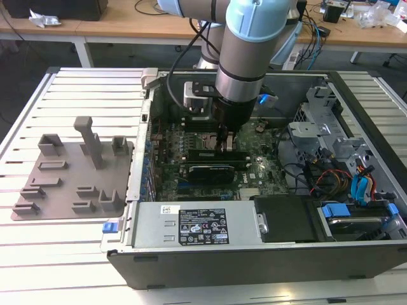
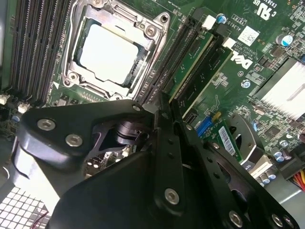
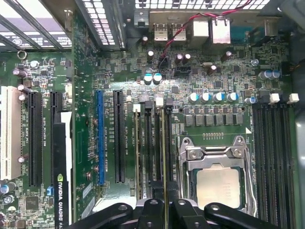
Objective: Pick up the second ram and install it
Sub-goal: 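Insert the second ram into the second slot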
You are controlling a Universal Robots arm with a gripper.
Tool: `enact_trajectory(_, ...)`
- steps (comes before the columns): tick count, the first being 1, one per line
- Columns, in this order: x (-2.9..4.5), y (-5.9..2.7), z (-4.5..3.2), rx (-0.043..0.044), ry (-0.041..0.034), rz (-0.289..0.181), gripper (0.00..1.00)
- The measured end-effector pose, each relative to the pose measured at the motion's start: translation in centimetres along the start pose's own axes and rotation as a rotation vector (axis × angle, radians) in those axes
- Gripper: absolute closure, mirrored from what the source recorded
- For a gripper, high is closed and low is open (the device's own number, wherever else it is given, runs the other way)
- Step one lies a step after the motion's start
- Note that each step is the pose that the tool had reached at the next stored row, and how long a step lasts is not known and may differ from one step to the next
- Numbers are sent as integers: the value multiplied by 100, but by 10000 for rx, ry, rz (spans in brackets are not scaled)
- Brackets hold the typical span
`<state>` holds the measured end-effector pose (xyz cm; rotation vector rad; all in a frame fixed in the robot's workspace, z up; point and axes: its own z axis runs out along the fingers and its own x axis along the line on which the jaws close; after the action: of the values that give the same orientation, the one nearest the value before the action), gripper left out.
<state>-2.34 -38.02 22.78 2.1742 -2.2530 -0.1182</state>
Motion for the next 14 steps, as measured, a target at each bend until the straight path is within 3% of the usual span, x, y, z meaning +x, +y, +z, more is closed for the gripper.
enact_trajectory(14, 5, -6, 86, -2, -33, -2, 86)
